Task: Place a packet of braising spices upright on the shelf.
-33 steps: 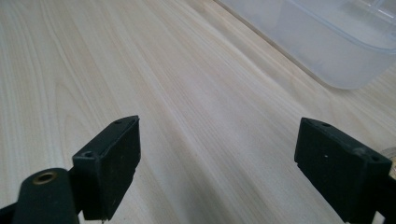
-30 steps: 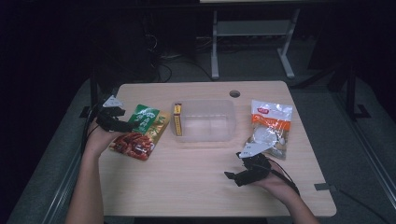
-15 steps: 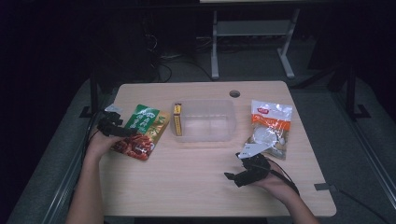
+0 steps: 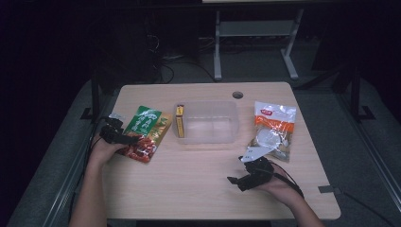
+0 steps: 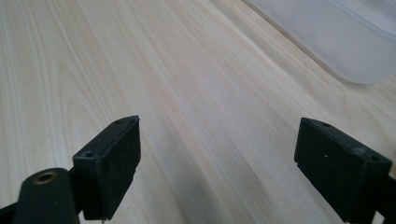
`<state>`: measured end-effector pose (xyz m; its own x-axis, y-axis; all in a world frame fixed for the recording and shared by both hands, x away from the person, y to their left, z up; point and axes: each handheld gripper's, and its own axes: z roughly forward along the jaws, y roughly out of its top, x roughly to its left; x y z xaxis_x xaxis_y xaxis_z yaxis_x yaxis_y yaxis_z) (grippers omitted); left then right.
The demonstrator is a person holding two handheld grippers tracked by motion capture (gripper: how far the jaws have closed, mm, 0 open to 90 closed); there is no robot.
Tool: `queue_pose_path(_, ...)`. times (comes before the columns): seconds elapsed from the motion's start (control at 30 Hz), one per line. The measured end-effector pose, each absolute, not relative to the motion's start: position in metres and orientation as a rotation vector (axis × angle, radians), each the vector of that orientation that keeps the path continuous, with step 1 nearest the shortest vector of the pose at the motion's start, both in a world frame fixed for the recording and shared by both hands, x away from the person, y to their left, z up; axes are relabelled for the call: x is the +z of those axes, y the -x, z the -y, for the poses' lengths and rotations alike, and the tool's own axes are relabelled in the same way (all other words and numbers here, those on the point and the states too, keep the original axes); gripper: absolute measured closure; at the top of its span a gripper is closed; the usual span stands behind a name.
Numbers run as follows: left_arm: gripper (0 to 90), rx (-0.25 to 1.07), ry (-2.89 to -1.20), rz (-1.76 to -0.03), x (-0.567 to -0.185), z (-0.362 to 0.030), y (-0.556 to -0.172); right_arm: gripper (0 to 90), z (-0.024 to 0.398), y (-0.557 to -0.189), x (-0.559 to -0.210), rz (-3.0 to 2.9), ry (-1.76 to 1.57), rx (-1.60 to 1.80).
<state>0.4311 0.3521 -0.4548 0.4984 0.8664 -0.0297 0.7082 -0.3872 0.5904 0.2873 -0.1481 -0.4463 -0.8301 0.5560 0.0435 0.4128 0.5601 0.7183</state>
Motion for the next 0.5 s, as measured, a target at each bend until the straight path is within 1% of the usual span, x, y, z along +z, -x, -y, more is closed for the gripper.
queue_pose_path(0.1,10.7,0.378,-2.2,-1.294,-0.4555,-0.3533,-0.4313,14.2,0.1482,-0.2872,-0.4463,-2.601,-0.822,1.13)
queue_pose_path(0.13,10.7,0.361,-2.169,-1.311,-0.458,-0.3552,-0.4305,14.2,0.1483,-0.2874,-0.4462,-2.601,-0.823,1.129)
queue_pose_path(0.27,10.6,0.341,-2.134,-1.331,-0.4607,-0.3575,-0.429,14.2,0.1481,-0.2874,-0.4466,-2.604,-0.824,1.126)
queue_pose_path(0.5,11.5,0.358,-2.152,-1.32,-0.4607,-0.3558,-0.4272,14.2,0.147,-0.2875,-0.4477,-2.612,-0.82,1.117)
